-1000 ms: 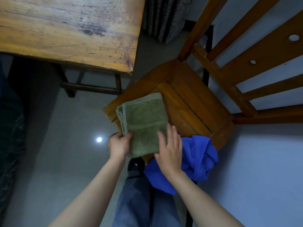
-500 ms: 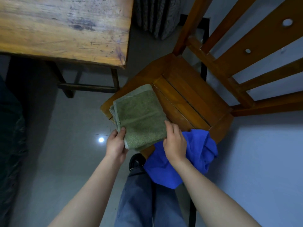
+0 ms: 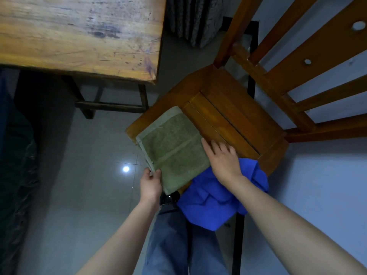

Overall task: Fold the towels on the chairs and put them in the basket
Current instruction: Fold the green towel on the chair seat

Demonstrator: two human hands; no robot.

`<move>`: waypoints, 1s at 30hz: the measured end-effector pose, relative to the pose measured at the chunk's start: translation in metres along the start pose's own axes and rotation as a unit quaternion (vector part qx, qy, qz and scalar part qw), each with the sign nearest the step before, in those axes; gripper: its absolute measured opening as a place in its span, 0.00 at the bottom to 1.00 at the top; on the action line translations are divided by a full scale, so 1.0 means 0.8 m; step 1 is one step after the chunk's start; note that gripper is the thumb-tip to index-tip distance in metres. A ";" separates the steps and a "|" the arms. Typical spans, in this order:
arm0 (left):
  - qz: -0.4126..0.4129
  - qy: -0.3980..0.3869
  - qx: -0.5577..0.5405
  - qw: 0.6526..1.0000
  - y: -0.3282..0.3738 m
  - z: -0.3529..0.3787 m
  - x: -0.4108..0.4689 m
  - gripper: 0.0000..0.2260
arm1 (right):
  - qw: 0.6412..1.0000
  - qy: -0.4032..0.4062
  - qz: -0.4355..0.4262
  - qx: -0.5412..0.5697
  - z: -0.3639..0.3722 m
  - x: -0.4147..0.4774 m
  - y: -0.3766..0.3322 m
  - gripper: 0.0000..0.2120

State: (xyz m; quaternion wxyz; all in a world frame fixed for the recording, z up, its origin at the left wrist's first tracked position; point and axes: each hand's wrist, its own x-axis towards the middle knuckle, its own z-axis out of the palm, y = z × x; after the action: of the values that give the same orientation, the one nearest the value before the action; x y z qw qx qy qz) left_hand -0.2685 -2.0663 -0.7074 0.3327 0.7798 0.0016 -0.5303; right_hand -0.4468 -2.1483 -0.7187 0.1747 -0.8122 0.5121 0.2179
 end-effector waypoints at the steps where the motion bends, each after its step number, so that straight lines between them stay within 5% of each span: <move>1: 0.020 -0.005 0.052 0.998 -0.005 0.002 -0.001 0.10 | 1.000 -0.020 0.009 -0.004 -0.003 -0.002 -0.002 0.42; 3: 0.079 0.014 0.179 0.981 -0.014 0.006 -0.005 0.26 | 1.000 -0.023 -0.008 0.002 -0.008 -0.004 -0.008 0.46; 5: 0.185 0.091 0.360 0.910 -0.016 0.006 -0.011 0.38 | 0.995 0.001 -0.098 -0.017 -0.010 -0.004 -0.016 0.45; 8: 0.341 0.042 0.570 0.747 -0.023 0.008 -0.007 0.37 | 0.980 -0.036 -0.183 -0.063 -0.010 0.004 -0.015 0.40; 11: 0.331 -0.034 0.659 0.675 -0.032 0.013 0.007 0.33 | 0.978 -0.122 -0.166 -0.024 -0.014 0.018 -0.003 0.39; 14: 0.339 -0.035 0.641 0.688 -0.028 0.017 0.002 0.35 | 0.970 -0.141 -0.136 0.141 -0.024 0.029 -0.004 0.33; 17: 0.354 -0.023 0.629 0.692 -0.036 0.021 -0.008 0.37 | 0.947 -0.032 0.017 0.318 -0.031 0.031 -0.002 0.29; 19: 0.333 -0.015 0.622 0.708 -0.044 0.023 -0.010 0.38 | 0.932 -0.018 0.097 0.350 -0.033 0.036 0.000 0.32; 23: 0.299 -0.022 0.613 0.731 -0.056 0.025 -0.001 0.39 | 0.911 -0.094 0.096 0.389 -0.041 0.045 -0.006 0.37; 27: 0.311 0.003 0.583 0.751 -0.040 0.029 -0.005 0.40 | 0.827 -0.080 0.123 0.543 -0.071 0.051 -0.013 0.36; 30: 0.352 0.044 0.579 0.734 -0.023 0.032 -0.015 0.41 | 0.752 -0.102 0.149 0.634 -0.095 0.045 -0.024 0.33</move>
State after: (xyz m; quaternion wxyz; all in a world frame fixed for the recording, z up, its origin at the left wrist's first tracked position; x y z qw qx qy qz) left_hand -0.3012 -2.0609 -0.7126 -0.0209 0.7888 -0.5661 -0.2385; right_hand -0.4021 -2.2059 -0.6729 0.6659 -0.4018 0.6265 -0.0513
